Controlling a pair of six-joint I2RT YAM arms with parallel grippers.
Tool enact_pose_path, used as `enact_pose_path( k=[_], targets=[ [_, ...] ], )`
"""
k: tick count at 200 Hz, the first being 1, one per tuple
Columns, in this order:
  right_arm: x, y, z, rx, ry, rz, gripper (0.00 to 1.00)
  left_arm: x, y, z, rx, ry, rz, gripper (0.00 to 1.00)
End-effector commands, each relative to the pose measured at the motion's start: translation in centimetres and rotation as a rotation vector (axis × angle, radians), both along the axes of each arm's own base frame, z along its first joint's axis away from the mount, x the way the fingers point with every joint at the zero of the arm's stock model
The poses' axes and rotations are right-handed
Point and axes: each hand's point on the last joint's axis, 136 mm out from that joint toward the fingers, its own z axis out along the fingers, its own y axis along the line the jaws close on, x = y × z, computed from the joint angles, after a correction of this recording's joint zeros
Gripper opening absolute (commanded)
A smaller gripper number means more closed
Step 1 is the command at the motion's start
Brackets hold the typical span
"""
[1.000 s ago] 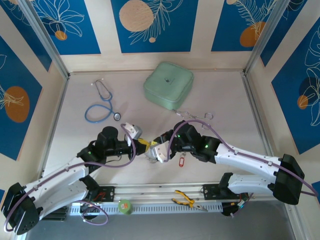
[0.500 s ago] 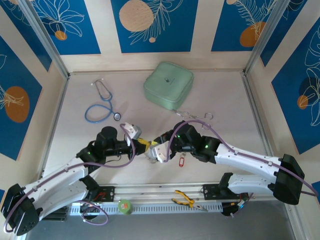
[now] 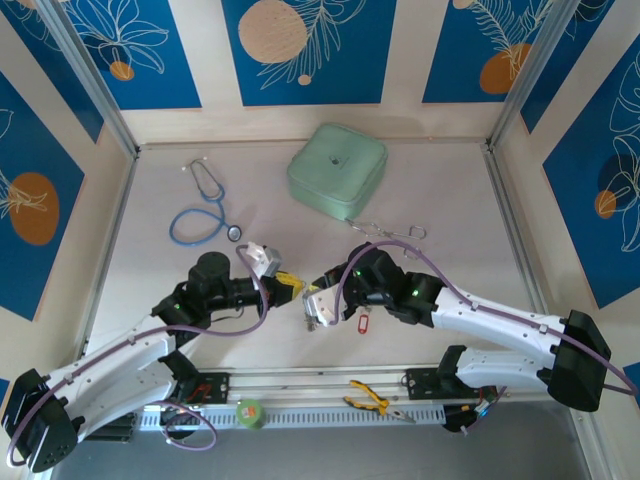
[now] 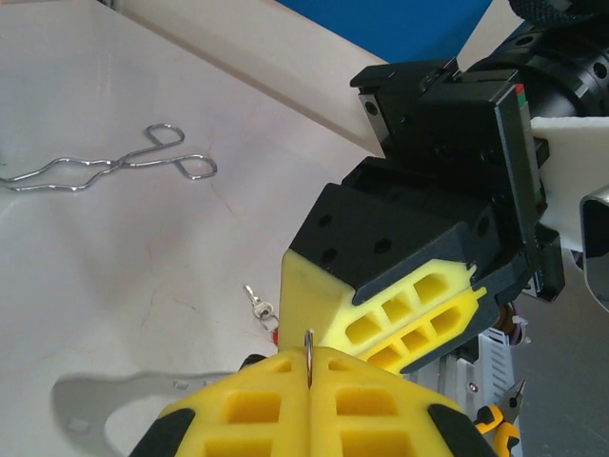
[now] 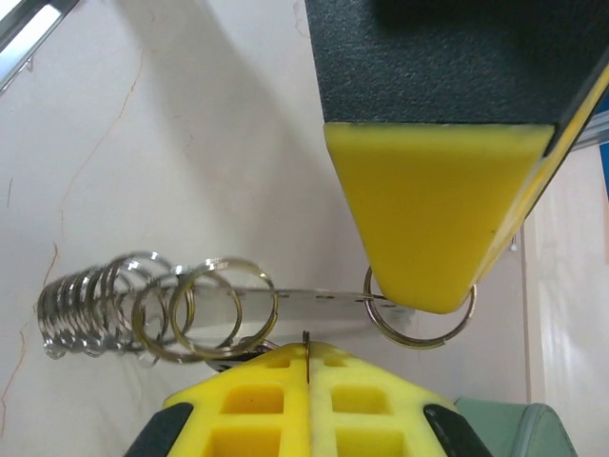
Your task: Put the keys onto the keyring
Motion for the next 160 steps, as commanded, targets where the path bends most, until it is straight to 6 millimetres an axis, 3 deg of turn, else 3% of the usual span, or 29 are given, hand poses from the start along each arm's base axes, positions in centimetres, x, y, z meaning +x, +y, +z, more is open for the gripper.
enact_pose_path(
  k=[1,80,160],
  targets=[
    [0.4,-0.1,1.1,0.056,-0.004,-0.035,0.0,0.1,-0.1,2.0,-0.049,-0.038,-0.004,0.0],
    [1.6,-0.6,2.5,0.115,-0.051,-0.099,0.0,1.8,0.1,1.6,-0.027,0.108,0.105,0.0],
    [2.2,-0.2,3.2,0.148,-0.096,-0.123,0.0,1.9,-0.1,1.6,-0.031,0.157,0.113,0.0]
  ],
)
